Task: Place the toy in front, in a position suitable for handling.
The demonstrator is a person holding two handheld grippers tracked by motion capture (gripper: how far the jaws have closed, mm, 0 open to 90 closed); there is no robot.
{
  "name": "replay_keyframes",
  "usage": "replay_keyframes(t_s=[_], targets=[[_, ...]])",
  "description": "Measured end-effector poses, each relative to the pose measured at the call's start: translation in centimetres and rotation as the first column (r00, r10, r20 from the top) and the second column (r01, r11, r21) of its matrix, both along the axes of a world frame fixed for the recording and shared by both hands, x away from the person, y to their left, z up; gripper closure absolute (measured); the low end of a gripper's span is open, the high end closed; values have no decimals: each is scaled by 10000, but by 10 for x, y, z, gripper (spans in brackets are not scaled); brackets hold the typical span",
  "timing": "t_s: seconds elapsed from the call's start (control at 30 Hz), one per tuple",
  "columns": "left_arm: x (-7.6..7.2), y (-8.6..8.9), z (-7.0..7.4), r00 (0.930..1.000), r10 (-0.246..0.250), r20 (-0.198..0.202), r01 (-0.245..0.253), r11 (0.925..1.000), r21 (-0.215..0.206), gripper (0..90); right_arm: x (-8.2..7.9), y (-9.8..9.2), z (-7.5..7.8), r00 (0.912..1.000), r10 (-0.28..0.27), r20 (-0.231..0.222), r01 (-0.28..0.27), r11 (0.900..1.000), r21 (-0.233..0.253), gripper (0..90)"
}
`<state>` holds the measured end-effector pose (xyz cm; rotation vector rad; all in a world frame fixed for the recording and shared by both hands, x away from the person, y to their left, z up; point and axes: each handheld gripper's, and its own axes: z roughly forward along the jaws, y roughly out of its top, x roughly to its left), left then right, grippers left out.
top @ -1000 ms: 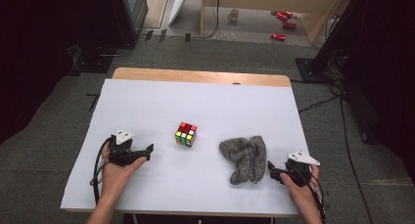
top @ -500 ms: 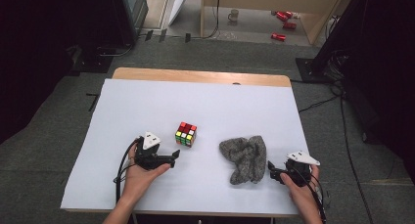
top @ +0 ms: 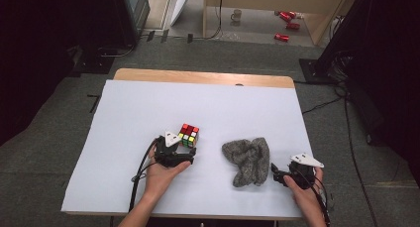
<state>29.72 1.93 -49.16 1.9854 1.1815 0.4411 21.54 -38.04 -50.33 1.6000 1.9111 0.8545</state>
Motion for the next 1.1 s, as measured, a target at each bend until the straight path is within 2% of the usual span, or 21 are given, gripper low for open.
replay_keyframes(t_s=[0.1,0.23,0.27,0.37,0.47,0.57,0.63,0.67,0.73,0.8,0.83,0.87,1.0,1.03,1.07,1.1], targets=[[3,-2,-1,9999,102,-37,-102,9999,43,136,0,0,0,10000,0,2,0,10000,-3,137],[8,-9,1,9999,157,18,-158,9994,304,154,0,0,0,10000,-4,-1,4,10000,5,137],[11,-13,1,9997,244,91,-248,9984,504,176,0,0,0,10000,-3,0,3,10000,1,137],[11,-14,1,9989,322,330,-338,9982,493,312,0,0,0,10000,0,3,0,10000,-1,137],[11,-13,1,9980,153,608,-190,9980,611,332,0,0,0,10000,3,4,-3,10000,5,137],[11,-10,1,9981,24,619,-66,9977,669,345,0,0,0,10000,-1,0,1,10000,7,137],[10,-8,2,9979,-259,599,215,9971,735,345,0,0,0,10000,4,3,-4,10000,7,137],[7,-4,3,9961,-627,627,580,9955,747,345,0,0,0,10000,0,-1,0,10000,5,137],[3,-1,4,9920,-1066,680,1019,9924,686,346,0,0,0,10000,8,3,-8,10000,3,137],[-4,4,5,9834,-1632,788,1581,9851,674,346,0,0,0,10000,10,0,-10,10000,2,136],[-4,4,5,9834,-1632,788,1581,9851,674,345,0,0,0,10000,10,0,-10,10000,2,136],[-11,10,7,9719,-2171,906,2104,9745,780,345,0,0,0,10000,10,-8,-10,10000,-1,136],[-24,22,11,9513,-2910,1019,2826,9551,890,345,0,0,0,10000,5,-4,-5,10000,-1,136],[-24,22,11,9513,-2910,1019,2826,9551,890,346,0,0,0,10000,5,-4,-5,10000,-1,136],[-30,30,13,9415,-3228,971,3145,9448,919,346,0,0,0,10000,7,-4,-7,10000,-1,136],[-32,33,14,9382,-3325,960,3245,9416,897,346,0,0,0,10000,5,-4,-5,10000,-2,136]])
